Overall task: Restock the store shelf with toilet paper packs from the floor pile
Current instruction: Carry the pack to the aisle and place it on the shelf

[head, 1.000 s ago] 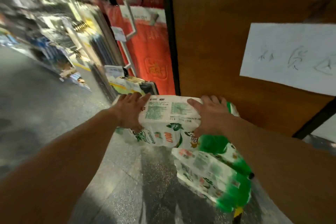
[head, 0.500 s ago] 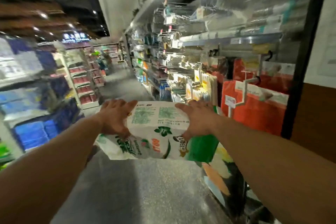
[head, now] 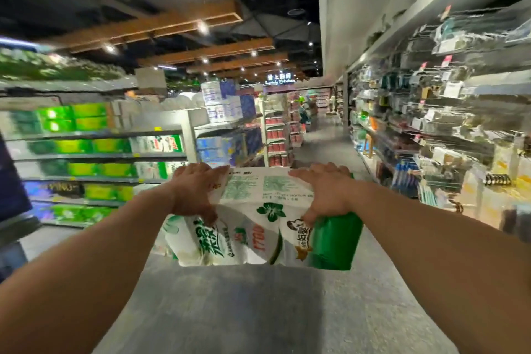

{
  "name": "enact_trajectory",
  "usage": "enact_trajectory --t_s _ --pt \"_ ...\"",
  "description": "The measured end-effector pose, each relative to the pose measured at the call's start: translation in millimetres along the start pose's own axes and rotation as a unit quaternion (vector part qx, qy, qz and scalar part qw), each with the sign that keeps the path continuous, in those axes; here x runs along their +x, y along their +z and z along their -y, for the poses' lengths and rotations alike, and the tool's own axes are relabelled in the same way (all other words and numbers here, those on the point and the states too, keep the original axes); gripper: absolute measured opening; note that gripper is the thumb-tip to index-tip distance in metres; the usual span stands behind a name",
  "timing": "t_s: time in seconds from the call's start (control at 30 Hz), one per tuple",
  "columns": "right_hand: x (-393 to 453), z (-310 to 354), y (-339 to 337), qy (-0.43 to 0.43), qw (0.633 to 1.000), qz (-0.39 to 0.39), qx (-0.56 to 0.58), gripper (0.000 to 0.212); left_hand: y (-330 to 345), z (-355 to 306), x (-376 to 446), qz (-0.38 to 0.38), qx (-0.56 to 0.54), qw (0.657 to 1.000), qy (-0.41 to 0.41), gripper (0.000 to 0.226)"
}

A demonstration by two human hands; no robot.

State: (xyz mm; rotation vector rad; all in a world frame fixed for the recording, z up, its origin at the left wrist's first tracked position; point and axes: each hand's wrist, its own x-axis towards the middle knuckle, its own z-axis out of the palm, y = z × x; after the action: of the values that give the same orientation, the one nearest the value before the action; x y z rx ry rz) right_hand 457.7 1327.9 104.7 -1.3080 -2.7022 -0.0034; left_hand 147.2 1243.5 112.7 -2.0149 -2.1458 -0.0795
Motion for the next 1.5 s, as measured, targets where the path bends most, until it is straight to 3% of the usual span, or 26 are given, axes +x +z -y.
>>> enact_trajectory --t_s 0.37,0.67,1.13,1.5 --pt "78.9 43.0 -13.4 -0.165 0.985 0.004 0.045 0.12 -21.4 39.7 -55.1 0.004 -0.027 0.985 -0.172 0.133" --pt "182.6 91.2 6.8 -0.254 0.967 -0.009 0.024 0.108 -5.4 109.5 -40.7 -0.001 0.016 0.972 -0.234 0.133" --pt "417.0 151.5 36.9 -0.237 0.971 -0.022 0.017 0.113 32.4 287.0 116.1 -0.001 0.018 0.972 -0.234 0.128" --pt "683.3 187.0 85.6 -0.274 0.96 -0.02 0.049 0.104 92.1 462.9 297.4 0.015 0.024 0.964 -0.264 0.13"
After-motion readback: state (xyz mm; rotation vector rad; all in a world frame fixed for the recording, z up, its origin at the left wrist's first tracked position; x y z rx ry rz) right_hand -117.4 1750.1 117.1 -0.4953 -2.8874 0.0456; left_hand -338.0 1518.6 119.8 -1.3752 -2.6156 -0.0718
